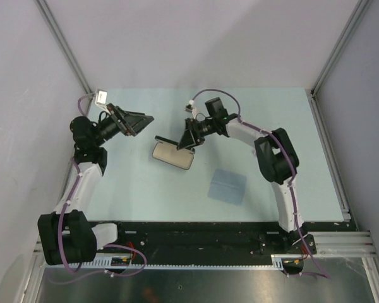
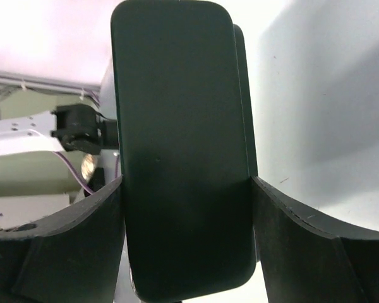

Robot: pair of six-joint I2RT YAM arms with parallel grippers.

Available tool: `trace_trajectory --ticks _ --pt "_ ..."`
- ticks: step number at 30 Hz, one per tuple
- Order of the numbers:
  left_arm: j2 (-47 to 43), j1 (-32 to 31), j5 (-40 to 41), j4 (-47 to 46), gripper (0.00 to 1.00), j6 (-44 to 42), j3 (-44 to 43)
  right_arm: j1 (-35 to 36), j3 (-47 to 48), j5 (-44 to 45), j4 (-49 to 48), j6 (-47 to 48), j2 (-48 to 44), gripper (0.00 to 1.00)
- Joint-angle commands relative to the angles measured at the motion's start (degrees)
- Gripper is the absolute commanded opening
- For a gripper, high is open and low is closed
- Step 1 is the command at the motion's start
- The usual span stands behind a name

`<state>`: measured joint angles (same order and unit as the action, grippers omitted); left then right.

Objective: Organize the sunglasses
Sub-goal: Place the sunglasses case at the center of the board.

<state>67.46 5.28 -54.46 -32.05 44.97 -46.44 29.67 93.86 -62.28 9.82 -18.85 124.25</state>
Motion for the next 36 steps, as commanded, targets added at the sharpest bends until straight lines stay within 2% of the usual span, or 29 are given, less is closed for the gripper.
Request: trace_trajectory --ticks 1,9,15,18,19,21,22,25,33,36 --pt "-3.12 0.35 0.84 -0.64 1.0 -0.59 1.7 3.11 9.22 0.14 11.43 10.4 5.02 0.02" --pt "-3.39 0.43 1.72 0.06 1.0 0.56 4.51 4.61 18.62 4.27 22.6 18.67 12.68 0.05" --pt "-1.72 0.43 0.67 0.32 1.0 1.26 4.77 4.7 21.26 4.89 25.94 21.92 15.84 0.1" --pt "-1.37 0.26 0.32 0.5 1.0 1.08 4.69 4.61 22.24 5.24 27.35 22.28 17.25 0.17" --pt "-1.19 0.35 0.23 0.5 1.0 1.17 4.51 4.52 22.93 5.41 27.88 22.63 17.43 0.24" --pt "-0.93 0.35 0.32 0.5 1.0 1.26 4.43 4.34 23.29 5.33 28.23 22.89 17.7 0.3" --pt "-0.67 0.35 0.05 0.5 1.0 1.43 4.34 4.26 23.73 5.59 28.32 23.07 17.7 0.38" --pt "-0.4 0.34 -0.12 0.5 1.0 1.09 4.25 3.99 24.43 6.21 28.76 23.33 17.61 0.49" --pt "-1.19 0.35 2.07 0.94 1.0 -0.23 7.05 3.02 25.58 6.56 28.85 23.16 17.26 0.62" --pt "-1.54 0.35 3.21 1.29 1.0 -0.85 8.81 2.76 25.06 7.26 28.5 22.98 17.08 0.71"
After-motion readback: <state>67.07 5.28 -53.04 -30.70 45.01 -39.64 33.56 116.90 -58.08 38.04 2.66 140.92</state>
